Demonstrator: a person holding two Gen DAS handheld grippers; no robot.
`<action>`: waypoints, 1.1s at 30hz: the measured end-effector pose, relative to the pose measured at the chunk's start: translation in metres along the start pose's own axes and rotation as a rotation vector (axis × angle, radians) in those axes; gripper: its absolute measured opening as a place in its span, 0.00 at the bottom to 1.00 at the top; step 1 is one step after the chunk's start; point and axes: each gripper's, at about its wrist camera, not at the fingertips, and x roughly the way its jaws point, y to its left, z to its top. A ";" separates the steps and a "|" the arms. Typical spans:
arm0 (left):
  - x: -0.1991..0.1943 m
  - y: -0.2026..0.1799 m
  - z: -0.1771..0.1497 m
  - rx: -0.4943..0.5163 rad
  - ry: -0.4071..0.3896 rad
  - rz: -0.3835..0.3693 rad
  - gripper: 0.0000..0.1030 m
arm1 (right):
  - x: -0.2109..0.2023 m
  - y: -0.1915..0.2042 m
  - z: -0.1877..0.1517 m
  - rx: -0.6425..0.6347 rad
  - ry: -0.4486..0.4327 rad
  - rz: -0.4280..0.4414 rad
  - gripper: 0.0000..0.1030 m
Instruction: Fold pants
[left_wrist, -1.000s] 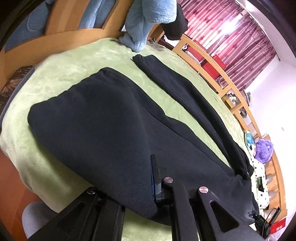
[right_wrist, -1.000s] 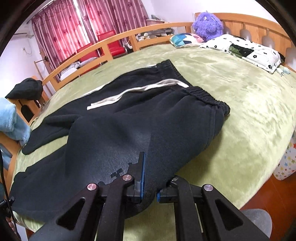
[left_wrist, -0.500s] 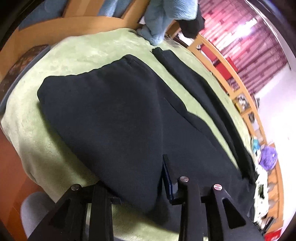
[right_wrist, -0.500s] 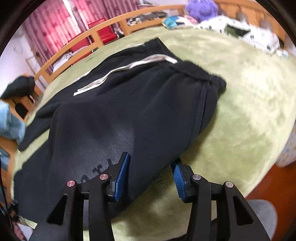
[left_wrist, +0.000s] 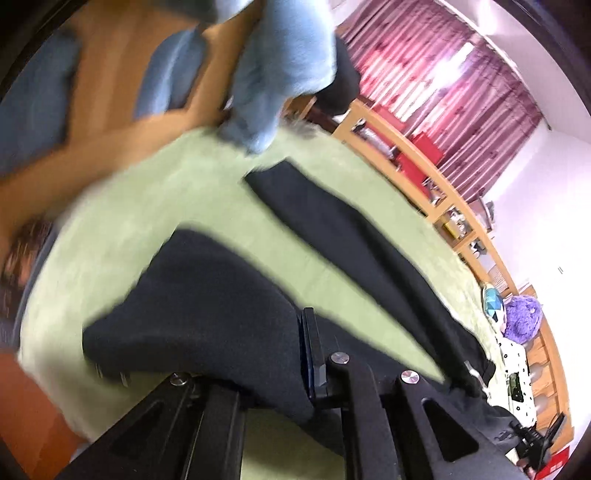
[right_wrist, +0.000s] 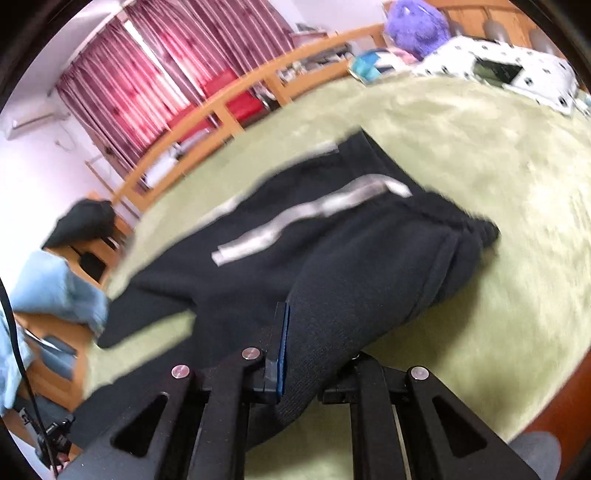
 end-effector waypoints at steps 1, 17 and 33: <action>0.002 -0.012 0.013 0.016 -0.019 0.000 0.09 | -0.001 0.010 0.015 -0.017 -0.014 0.000 0.11; 0.124 -0.136 0.136 0.143 -0.150 0.035 0.08 | 0.108 0.090 0.161 -0.132 -0.072 0.001 0.10; 0.297 -0.173 0.161 0.165 0.016 0.196 0.52 | 0.306 0.091 0.212 -0.172 0.092 -0.107 0.34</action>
